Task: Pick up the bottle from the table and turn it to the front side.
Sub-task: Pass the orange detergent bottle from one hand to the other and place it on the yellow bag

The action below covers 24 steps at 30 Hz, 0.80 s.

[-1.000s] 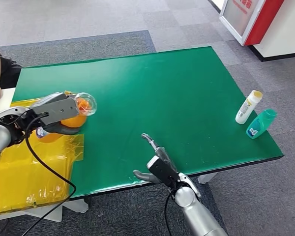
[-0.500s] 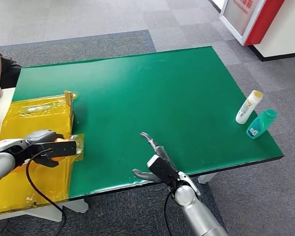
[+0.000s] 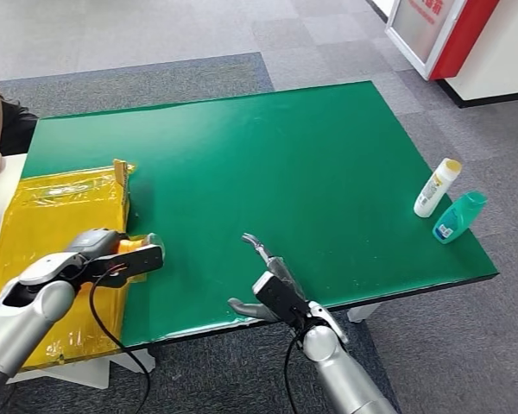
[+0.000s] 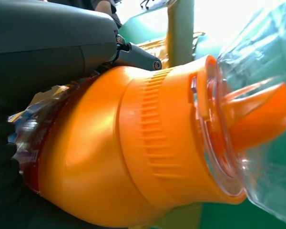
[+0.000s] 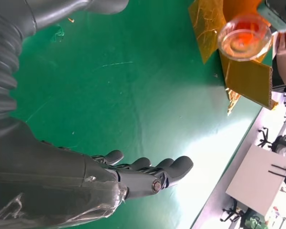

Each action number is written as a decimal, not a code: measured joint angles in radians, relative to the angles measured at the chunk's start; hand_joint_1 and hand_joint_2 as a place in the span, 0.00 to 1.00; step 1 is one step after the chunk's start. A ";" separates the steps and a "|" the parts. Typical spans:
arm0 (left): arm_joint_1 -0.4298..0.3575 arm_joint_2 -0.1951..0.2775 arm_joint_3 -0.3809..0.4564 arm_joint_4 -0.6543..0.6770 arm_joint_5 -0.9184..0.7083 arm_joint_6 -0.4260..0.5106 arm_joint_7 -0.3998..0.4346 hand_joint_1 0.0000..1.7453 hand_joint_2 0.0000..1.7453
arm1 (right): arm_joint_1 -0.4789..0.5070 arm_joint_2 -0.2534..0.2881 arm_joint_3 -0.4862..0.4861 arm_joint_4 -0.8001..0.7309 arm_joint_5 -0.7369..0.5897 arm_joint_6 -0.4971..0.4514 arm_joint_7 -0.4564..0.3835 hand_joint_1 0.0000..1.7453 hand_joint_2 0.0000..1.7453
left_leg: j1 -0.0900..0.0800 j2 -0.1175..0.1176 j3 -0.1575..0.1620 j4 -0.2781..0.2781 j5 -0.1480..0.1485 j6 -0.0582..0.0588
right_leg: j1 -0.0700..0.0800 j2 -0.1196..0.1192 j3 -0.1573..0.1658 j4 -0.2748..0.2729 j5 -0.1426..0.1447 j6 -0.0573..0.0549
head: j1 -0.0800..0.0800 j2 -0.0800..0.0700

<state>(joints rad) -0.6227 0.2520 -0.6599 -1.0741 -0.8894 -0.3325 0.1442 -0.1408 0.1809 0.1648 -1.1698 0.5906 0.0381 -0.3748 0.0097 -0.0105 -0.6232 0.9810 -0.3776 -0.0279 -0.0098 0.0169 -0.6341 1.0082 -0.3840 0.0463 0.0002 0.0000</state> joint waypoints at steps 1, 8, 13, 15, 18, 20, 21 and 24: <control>0.000 -0.017 0.011 0.008 -0.013 0.005 -0.002 1.00 1.00 | 0.000 0.000 0.000 0.000 0.001 0.000 0.001 0.00 1.00 | 0.000 0.000 0.000 0.000 0.000 0.000 | 0.000 0.000 0.000 0.000 0.000 0.000 | 0.000 0.000; 0.000 -0.093 0.062 0.046 -0.068 0.018 -0.009 1.00 1.00 | 0.001 0.001 0.000 0.000 0.002 0.001 0.004 0.00 1.00 | 0.000 0.000 0.000 0.000 0.000 0.000 | 0.000 0.000 0.000 0.000 0.000 0.000 | 0.000 0.000; 0.001 -0.114 0.079 0.062 -0.095 0.007 -0.016 0.39 1.00 | 0.002 0.001 0.000 0.000 0.003 0.001 0.004 0.00 1.00 | 0.000 0.000 0.000 0.000 0.000 0.000 | 0.000 0.000 0.000 0.000 0.000 0.000 | 0.000 0.000; 0.002 -0.116 0.087 0.070 -0.108 -0.008 -0.026 0.01 1.00 | 0.002 0.001 0.000 0.001 0.003 0.001 0.004 0.00 1.00 | 0.000 0.000 0.000 0.000 0.000 0.000 | 0.000 0.000 0.000 0.000 0.000 0.000 | 0.000 0.000; 0.005 -0.116 0.102 0.083 -0.112 -0.022 -0.039 0.00 1.00 | 0.002 0.001 0.000 0.004 0.003 0.002 0.004 0.00 1.00 | 0.000 0.000 0.000 0.000 0.000 0.000 | 0.000 0.000 0.000 0.000 0.000 0.000 | 0.000 0.000; 0.013 -0.115 0.114 0.087 -0.106 -0.022 -0.046 0.00 1.00 | 0.002 0.001 0.000 0.007 0.003 0.002 0.004 0.00 1.00 | 0.000 0.000 0.000 0.000 0.000 0.000 | 0.000 0.000 0.000 0.000 0.000 0.000 | 0.000 0.000; 0.018 -0.114 0.120 0.088 -0.101 -0.022 -0.050 0.00 1.00 | 0.002 0.001 0.000 0.008 0.002 0.002 0.004 0.00 1.00 | 0.000 0.000 0.000 0.000 0.000 0.000 | 0.000 0.000 0.000 0.000 0.000 0.000 | 0.000 0.000; 0.036 -0.104 0.142 0.080 -0.068 -0.021 -0.062 0.00 1.00 | 0.004 0.001 0.000 0.008 -0.001 0.001 0.004 0.00 1.00 | 0.000 0.000 0.000 0.000 0.000 0.000 | 0.000 0.000 0.000 0.000 0.000 0.000 | 0.000 0.000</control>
<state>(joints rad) -0.5865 0.1477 -0.5181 -0.9936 -0.9570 -0.3537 0.0821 -0.1369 0.1821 0.1649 -1.1616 0.5901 0.0396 -0.3706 0.0098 -0.0105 -0.6233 0.9809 -0.3776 -0.0280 -0.0095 0.0171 -0.6342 1.0084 -0.3841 0.0462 0.0004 0.0000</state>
